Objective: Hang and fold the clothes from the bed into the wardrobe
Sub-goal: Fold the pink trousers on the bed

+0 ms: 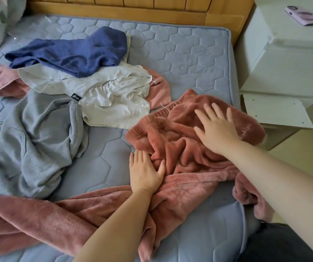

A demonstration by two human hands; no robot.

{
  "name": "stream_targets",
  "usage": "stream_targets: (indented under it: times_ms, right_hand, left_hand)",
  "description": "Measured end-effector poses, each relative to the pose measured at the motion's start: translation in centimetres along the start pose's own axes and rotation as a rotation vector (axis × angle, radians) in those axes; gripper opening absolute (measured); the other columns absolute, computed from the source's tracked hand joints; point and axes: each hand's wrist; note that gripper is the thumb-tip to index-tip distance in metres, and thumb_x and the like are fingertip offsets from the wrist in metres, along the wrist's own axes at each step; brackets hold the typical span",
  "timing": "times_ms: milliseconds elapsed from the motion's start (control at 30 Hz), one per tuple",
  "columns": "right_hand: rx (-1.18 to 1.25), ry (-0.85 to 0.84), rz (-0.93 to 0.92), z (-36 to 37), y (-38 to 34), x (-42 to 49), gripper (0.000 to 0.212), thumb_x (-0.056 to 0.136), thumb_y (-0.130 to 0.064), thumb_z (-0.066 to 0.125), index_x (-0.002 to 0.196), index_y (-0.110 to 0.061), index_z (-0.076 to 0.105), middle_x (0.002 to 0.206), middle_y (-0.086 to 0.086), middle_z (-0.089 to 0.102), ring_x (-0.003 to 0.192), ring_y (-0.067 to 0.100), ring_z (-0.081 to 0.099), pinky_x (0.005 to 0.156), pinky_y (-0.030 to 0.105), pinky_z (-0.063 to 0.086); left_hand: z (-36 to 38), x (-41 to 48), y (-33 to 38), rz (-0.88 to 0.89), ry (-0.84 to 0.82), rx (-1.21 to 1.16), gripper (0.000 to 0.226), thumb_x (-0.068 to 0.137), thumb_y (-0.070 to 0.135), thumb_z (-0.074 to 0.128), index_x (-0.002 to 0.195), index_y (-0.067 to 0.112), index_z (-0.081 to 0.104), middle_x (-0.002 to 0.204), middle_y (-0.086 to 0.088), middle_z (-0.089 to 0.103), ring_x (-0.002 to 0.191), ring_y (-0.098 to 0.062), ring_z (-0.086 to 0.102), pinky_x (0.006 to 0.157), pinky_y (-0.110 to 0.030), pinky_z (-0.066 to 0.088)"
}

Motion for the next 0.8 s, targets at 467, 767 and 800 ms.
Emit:
stream_targets:
  times_ms: [467, 767, 800]
  right_hand:
    - [0.007, -0.045, 0.122, 5.3, -0.3, -6.9, 0.024, 0.083, -0.004, 0.042, 0.098, -0.013, 0.058, 0.099, 0.006, 0.068, 0.099, 0.028, 0.059, 0.085, 0.038, 0.040]
    - [0.068, -0.226, 0.076, 4.3, -0.5, -11.7, 0.026, 0.089, -0.016, 0.037, 0.106, -0.016, 0.057, 0.106, 0.007, 0.068, 0.098, 0.031, 0.063, 0.073, 0.033, 0.042]
    - [0.078, -0.244, 0.067, 3.9, -0.1, -12.3, 0.026, 0.089, -0.020, 0.038, 0.105, -0.018, 0.058, 0.107, 0.006, 0.067, 0.098, 0.030, 0.063, 0.072, 0.032, 0.039]
  left_hand:
    - [-2.4, 2.9, 0.4, -0.338, -0.271, -0.614, 0.058, 0.085, 0.056, 0.051, 0.119, 0.010, 0.055, 0.119, -0.009, 0.058, 0.116, -0.024, 0.051, 0.099, -0.033, 0.037]
    - [-8.0, 7.9, 3.2, -0.722, -0.241, -1.174, 0.018, 0.082, 0.006, 0.063, 0.099, 0.007, 0.060, 0.085, -0.012, 0.062, 0.076, -0.023, 0.061, 0.068, -0.031, 0.051]
    - [-8.2, 8.1, 3.4, -0.651, -0.249, -1.110, 0.014, 0.080, -0.003, 0.058, 0.089, 0.008, 0.060, 0.077, -0.011, 0.060, 0.069, -0.022, 0.058, 0.062, -0.029, 0.050]
Point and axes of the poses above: each hand's wrist, its own x-axis towards the middle knuckle, its own z-axis out of the palm, y = z × x
